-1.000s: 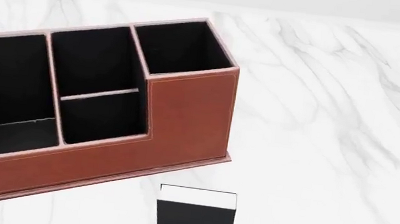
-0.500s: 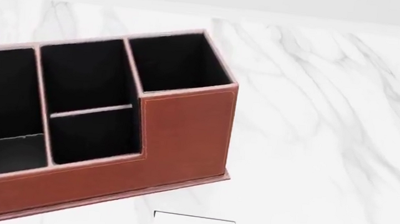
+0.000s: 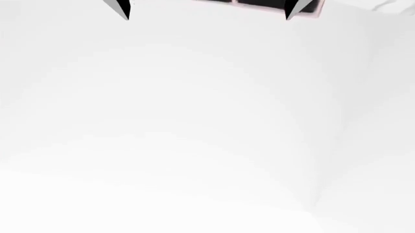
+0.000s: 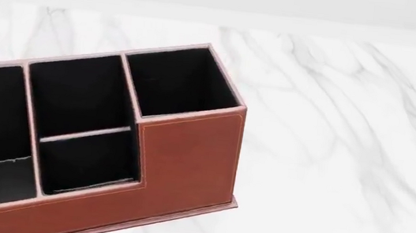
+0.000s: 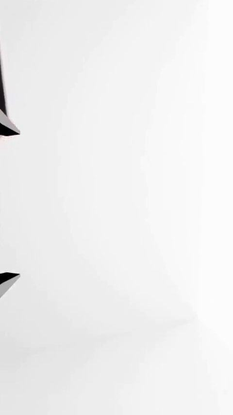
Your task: Pick up the book and place it in the back compartment of the caddy.
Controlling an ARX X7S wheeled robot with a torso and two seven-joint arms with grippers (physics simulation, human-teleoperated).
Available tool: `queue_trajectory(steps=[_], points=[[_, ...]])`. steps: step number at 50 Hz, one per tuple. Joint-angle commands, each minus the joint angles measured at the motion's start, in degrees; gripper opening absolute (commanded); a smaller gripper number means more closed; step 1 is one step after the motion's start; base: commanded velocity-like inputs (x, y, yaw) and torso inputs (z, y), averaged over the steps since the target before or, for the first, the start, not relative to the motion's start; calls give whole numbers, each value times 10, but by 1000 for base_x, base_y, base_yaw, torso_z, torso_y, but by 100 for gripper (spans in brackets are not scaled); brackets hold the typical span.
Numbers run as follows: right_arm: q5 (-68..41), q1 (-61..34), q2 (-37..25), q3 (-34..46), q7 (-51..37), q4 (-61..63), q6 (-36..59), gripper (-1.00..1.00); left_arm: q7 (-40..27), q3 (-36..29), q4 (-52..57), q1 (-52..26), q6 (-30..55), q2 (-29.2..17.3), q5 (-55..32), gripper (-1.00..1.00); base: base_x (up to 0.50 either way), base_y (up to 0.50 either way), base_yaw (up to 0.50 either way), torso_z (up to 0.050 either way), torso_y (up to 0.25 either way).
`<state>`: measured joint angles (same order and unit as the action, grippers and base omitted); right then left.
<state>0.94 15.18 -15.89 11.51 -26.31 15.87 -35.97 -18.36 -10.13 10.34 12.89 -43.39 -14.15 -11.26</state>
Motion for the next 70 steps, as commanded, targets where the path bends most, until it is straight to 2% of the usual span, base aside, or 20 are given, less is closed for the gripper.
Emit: queue_trajectory(steps=[1,70], points=[[2,0,-2,2,-3,1,0,100,-2,-2,0,-1,1,-2,-1,100,117,0,0,0,0],[22,-5,-7,7,-29,1,16,100,-14,-11,-4,-5,-2,-10,2,100,6,37,0,0,0]])
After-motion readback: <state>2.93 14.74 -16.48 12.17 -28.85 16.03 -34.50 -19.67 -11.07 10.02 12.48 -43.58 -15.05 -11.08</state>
